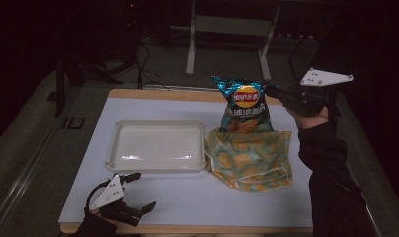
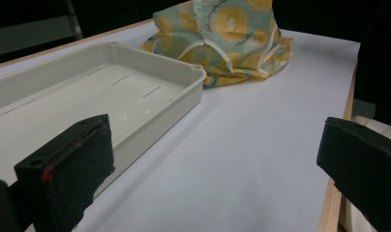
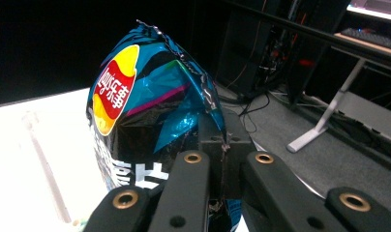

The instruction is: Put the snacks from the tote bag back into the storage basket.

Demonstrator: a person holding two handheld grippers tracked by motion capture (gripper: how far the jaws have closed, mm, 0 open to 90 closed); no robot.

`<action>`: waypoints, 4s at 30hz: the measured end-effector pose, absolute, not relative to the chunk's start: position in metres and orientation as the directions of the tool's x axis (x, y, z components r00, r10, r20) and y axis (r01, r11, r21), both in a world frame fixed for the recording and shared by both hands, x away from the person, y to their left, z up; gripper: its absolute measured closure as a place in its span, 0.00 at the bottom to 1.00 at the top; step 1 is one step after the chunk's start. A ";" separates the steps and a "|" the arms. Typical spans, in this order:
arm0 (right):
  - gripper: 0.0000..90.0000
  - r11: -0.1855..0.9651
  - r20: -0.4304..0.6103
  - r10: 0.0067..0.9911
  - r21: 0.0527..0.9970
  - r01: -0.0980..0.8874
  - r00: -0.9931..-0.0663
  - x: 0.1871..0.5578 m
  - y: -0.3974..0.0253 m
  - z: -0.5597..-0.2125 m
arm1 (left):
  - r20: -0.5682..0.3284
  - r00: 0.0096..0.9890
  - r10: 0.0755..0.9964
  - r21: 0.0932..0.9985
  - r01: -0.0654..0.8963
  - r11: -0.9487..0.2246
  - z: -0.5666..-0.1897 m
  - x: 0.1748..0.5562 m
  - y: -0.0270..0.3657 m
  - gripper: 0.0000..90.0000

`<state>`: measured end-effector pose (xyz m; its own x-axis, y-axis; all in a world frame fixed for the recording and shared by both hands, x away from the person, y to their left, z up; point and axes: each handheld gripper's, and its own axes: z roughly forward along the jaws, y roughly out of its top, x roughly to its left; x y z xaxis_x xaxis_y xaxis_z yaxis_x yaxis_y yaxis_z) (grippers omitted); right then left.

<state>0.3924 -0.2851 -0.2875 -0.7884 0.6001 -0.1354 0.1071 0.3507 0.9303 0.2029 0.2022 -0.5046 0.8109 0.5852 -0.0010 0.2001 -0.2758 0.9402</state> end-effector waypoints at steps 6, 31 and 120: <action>1.00 0.339 -0.139 0.612 0.936 0.099 -0.779 0.391 -0.275 -0.276 | 0.001 0.810 0.587 0.940 0.199 -0.276 -0.504 0.203 0.202 0.00; 1.00 0.350 -0.153 0.572 0.934 0.072 -0.806 0.390 -0.201 -0.266 | 0.006 0.813 0.582 0.942 0.190 -0.275 -0.504 0.201 0.203 0.00; 0.99 0.350 0.130 0.596 0.847 0.401 -0.793 0.413 -0.045 -0.444 | 0.047 0.809 0.585 0.932 0.175 -0.317 -0.506 0.200 0.202 0.00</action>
<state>0.4127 -0.0454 -0.4438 -0.7926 0.5958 0.1295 0.4011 0.3495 0.8467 0.1996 0.2020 -0.5061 0.8093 0.5855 0.0471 0.1747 -0.3165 0.9324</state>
